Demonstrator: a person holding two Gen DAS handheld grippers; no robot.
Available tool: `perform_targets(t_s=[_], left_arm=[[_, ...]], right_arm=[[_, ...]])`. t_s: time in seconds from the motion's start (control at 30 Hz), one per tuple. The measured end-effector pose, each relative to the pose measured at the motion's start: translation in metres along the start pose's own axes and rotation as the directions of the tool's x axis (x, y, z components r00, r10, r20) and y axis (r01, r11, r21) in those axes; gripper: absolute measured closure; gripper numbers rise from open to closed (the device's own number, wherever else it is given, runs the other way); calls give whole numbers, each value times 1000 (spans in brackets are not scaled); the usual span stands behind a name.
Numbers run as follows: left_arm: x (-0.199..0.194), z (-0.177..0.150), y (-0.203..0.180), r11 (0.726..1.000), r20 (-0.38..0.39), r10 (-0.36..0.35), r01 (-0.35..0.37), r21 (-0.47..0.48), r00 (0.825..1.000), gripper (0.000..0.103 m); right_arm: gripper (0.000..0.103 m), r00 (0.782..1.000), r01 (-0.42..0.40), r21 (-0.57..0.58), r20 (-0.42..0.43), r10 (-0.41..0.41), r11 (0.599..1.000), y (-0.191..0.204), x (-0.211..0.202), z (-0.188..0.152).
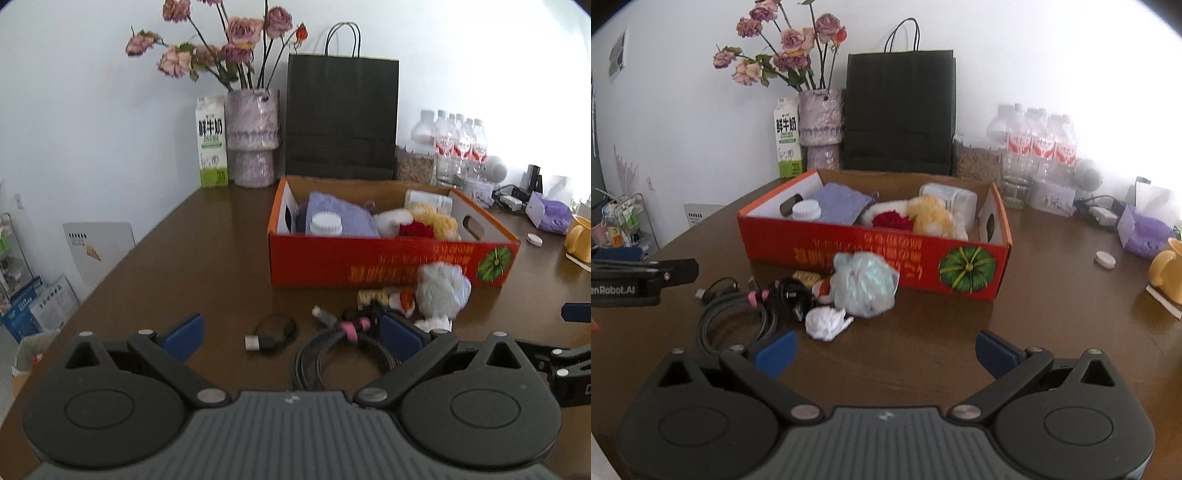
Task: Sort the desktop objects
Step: 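Withdraw both tools from the box toward the cable and plastic bag, then lower the left tool over the braided cable coil and close on it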
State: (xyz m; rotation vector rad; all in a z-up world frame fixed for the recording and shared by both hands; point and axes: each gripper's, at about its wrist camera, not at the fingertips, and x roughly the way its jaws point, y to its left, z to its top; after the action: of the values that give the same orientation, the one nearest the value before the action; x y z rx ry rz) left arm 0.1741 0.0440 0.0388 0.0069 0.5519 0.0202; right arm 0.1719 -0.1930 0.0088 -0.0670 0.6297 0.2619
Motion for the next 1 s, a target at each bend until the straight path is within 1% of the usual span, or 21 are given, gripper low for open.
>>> perform_targets(t_s=[0.17,0.43,0.57,0.8,1.0], left_arm=[[3,-12,-3,1000,-37,-7,8,9,999,0],[15,-16,-18,999,-78,-38,40,32,996,0],[27,-17,-28,997,-112,-51,57,49,992,0],[46,-17,-36,995,-166,-74,83,48,983,0],[62,-19,-41,996,-202,-52,66,65,978,0]], right_arm=[[0,999,-6,4,-35,6,1000,1,7,-10],[0,999,-1,19,-53,2,1000,-5,14,-14],[0,998,3,31,-63,-1,1000,-12,18,-16],[0,997,12,52,-81,-8,999,-23,27,-18],[0,995,5,62,-99,1,998,-28,37,-20]])
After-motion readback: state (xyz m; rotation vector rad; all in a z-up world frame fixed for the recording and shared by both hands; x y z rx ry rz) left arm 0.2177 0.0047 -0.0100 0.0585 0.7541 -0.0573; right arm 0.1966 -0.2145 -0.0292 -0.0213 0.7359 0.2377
